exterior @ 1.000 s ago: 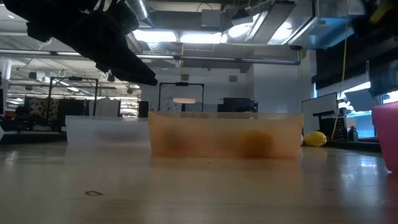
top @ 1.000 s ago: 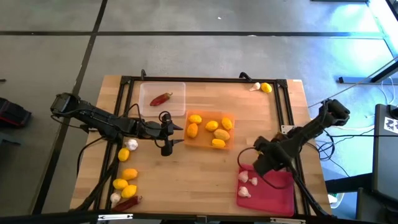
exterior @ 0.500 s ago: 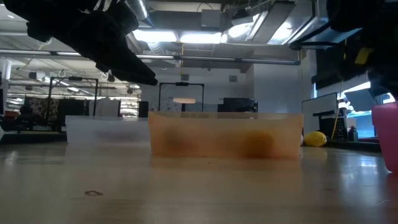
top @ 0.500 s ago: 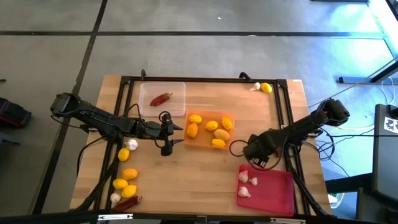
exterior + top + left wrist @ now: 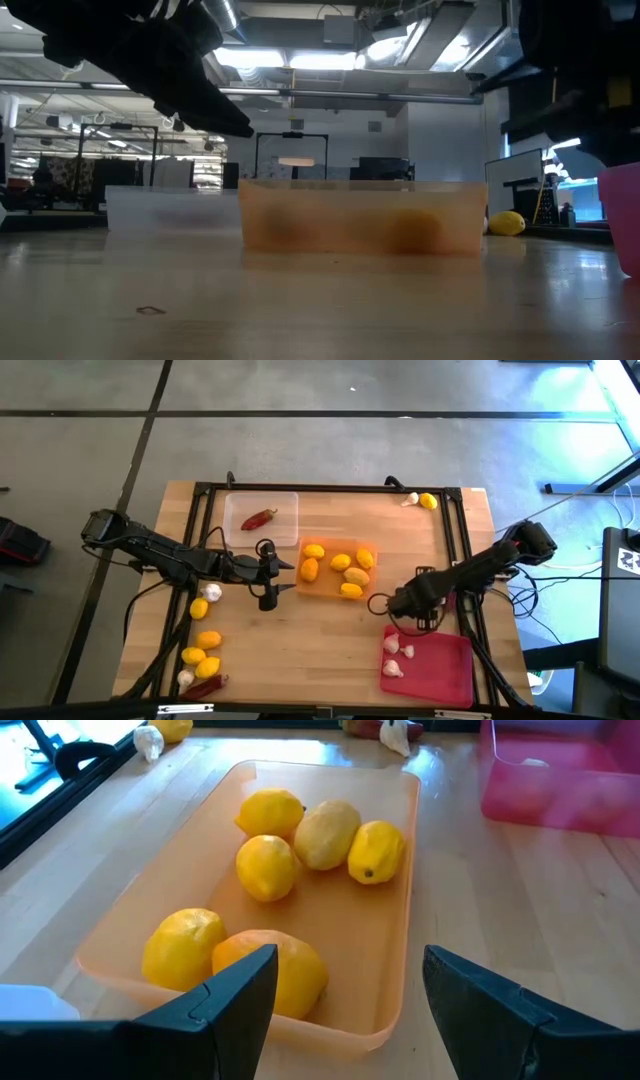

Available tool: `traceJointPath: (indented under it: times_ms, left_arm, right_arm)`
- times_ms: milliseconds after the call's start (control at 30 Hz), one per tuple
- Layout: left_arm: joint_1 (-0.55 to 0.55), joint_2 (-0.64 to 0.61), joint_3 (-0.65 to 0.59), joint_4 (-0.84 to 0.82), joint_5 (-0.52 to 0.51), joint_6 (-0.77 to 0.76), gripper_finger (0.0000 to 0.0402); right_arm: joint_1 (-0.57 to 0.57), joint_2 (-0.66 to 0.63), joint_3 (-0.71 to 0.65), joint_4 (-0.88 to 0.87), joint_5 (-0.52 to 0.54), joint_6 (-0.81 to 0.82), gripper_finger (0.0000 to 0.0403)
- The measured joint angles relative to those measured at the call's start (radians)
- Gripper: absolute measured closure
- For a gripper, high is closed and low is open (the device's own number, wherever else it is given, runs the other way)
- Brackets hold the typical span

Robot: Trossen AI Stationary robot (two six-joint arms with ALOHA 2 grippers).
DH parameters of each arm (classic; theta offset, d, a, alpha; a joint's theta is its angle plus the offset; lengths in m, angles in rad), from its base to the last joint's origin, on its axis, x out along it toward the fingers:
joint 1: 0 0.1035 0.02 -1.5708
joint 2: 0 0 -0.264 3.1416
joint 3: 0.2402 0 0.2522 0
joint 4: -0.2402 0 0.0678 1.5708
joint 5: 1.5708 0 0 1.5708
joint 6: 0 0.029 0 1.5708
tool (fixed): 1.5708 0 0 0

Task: Sort produce into baskets
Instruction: Put the garlic into the red bin

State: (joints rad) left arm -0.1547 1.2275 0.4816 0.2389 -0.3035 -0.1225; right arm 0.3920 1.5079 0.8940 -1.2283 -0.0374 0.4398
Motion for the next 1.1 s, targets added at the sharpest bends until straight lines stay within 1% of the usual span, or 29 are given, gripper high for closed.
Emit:
traceJointPath:
  times_ms: [300, 367, 467, 600, 700, 833, 1033, 1100]
  left_arm:
    - [0.0, 0.0, 0.0, -0.024, 0.0, 0.0, 0.0155]
    - [0.0, 0.0, 0.0, -0.024, 0.0, 0.0, 0.0155]
    - [0.0, 0.0, 0.0, -0.023, 0.0, 0.0, 0.0155]
    - [0.001, 0.0, 0.0, -0.023, 0.0, 0.0, 0.0155]
    - [0.007, 0.0, 0.0, -0.021, 0.0, 0.0, 0.0155]
    - [0.017, 0.0, 0.0, -0.021, 0.0, -0.005, 0.0155]
    - [0.019, 0.0, 0.0, -0.019, 0.0, -0.006, 0.0155]
    - [0.019, 0.0, 0.0, -0.019, 0.0, -0.006, 0.0155]
  right_arm:
    - [0.0, 0.102, -0.002, -0.013, 0.0, -0.03, 0.0155]
    - [0.0, 0.116, -0.021, -0.013, -0.004, -0.03, 0.0155]
    - [0.0, 0.132, -0.077, -0.002, -0.058, -0.03, 0.0155]
    - [0.0, 0.146, -0.134, 0.0, -0.046, -0.025, 0.0158]
    - [0.0, 0.147, -0.145, 0.01, -0.029, -0.026, 0.0172]
    - [0.0, 0.147, -0.145, 0.034, 0.006, -0.033, 0.0203]
    - [0.0, 0.147, -0.145, 0.052, 0.011, -0.033, 0.0255]
    - [0.0, 0.147, -0.144, 0.05, 0.011, -0.031, 0.0266]
